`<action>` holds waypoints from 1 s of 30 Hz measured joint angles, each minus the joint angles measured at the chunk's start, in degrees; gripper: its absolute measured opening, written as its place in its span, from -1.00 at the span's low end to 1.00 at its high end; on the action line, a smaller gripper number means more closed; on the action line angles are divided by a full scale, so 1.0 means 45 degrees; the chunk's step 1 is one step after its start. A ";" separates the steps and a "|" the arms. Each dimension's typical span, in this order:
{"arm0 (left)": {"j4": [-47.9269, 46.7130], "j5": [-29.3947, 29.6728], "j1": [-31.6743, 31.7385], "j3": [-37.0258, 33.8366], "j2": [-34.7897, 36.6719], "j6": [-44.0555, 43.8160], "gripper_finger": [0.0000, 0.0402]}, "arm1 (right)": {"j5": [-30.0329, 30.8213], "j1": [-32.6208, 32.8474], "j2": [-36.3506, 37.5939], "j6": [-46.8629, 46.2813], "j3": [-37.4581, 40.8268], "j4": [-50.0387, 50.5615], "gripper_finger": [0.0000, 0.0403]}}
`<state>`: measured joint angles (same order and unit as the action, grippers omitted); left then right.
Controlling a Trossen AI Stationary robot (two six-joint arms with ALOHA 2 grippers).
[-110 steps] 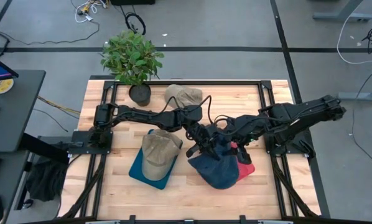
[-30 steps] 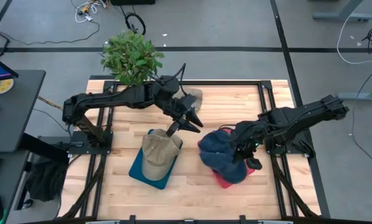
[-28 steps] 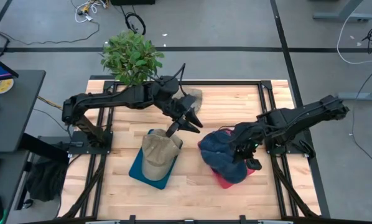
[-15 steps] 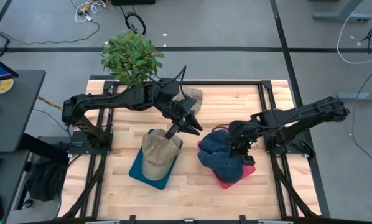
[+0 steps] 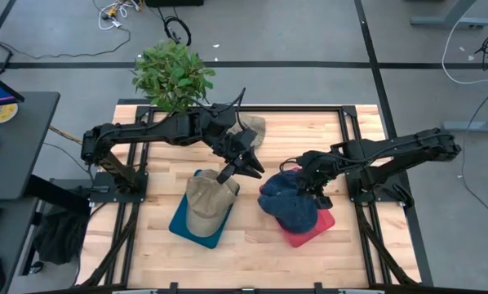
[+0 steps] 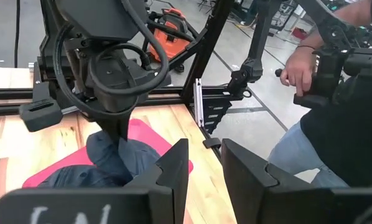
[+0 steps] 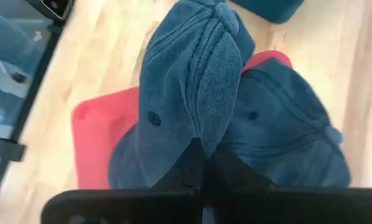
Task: Pick & Place hat
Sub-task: Put the blue cap into the red bin
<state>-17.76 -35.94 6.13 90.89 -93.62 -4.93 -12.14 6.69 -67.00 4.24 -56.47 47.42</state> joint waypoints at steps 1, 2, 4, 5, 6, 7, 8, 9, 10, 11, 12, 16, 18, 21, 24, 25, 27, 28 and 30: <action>0.0000 0.0002 0.0000 0.0000 0.0000 -0.0001 -0.51 | 0.0199 -0.0045 0.0000 0.0186 0.0000 0.0026 -0.98; 0.0000 0.0000 0.0000 0.0000 0.0000 -0.0003 -0.51 | 0.0475 -0.0092 0.0000 0.0322 0.0000 0.0060 -0.98; -0.0024 0.0003 0.0000 0.0000 0.0000 -0.0053 -0.51 | 0.0965 -0.0200 0.0000 0.0560 0.0000 0.0199 -0.98; -0.0044 0.0000 0.0000 0.0000 0.0000 -0.0085 -0.51 | 0.1178 -0.0250 0.0000 0.0678 0.0000 0.0312 -0.98; -0.0040 0.0000 0.0000 0.0000 0.0000 -0.0092 -0.51 | 0.1370 -0.0312 0.0000 0.0781 0.0000 0.0385 -0.98; -0.0039 0.0000 0.0000 0.0000 0.0000 -0.0087 -0.51 | 0.1552 -0.0364 0.0000 0.0882 0.0000 0.0412 -0.98; -0.0039 0.0000 -0.0005 0.0000 0.0000 -0.0087 -0.51 | 0.1713 -0.0420 0.0000 0.0979 0.0000 0.0413 -0.98; -0.0039 0.0000 -0.0005 0.0000 0.0000 -0.0087 -0.51 | 0.1829 -0.0474 0.0000 0.1043 0.0000 0.0410 -0.98; -0.0039 0.0000 0.0000 0.0000 0.0000 -0.0087 -0.51 | 0.1891 -0.0528 -0.0003 0.1106 0.0000 0.0398 -0.97; -0.0039 0.0000 0.0000 0.0000 0.0000 -0.0087 -0.51 | 0.1913 -0.0582 -0.0024 0.1189 0.0000 0.0376 -0.97; -0.0036 0.0000 0.0000 0.0000 0.0000 -0.0083 -0.51 | 0.1913 -0.0626 -0.0062 0.1267 0.0000 0.0348 -0.97; -0.0034 0.0000 0.0000 0.0000 0.0000 -0.0082 -0.51 | 0.1909 -0.0810 -0.0358 0.1323 0.0007 0.0260 -0.97; -0.0034 0.0004 0.0000 0.0000 0.0000 -0.0078 -0.51 | 0.1913 -0.0843 -0.0499 0.1319 0.0255 -0.0067 -0.97; -0.0034 0.0060 0.0000 0.0000 0.0000 -0.0076 -0.51 | 0.1872 -0.0843 -0.0530 0.1116 0.1098 -0.0738 -0.97; -0.0060 0.0079 0.0000 0.0000 0.0000 -0.0083 -0.51 | 0.1881 -0.0838 -0.0544 0.0541 0.1964 -0.1155 -0.97; -0.0086 0.0078 0.0000 0.0000 0.0000 -0.0083 -0.51 | 0.1879 -0.0843 -0.0544 0.0393 0.2209 -0.1193 -0.97; -0.0117 0.0082 0.0000 0.0000 0.0000 -0.0083 -0.51 | 0.1874 -0.0838 -0.0544 0.0249 0.2633 -0.1387 -0.97; -0.0117 0.0083 0.0000 0.0000 0.0000 -0.0083 -0.51 | 0.1869 -0.0834 -0.0544 0.0215 0.2787 -0.1466 -0.97; -0.0118 0.0083 0.0000 0.0000 0.0000 -0.0078 -0.51 | 0.1856 -0.0833 -0.0544 0.0210 0.2972 -0.1647 -0.97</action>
<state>-18.29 -35.57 6.13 90.89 -93.62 -5.28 -3.79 2.94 -69.45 5.19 -43.09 40.00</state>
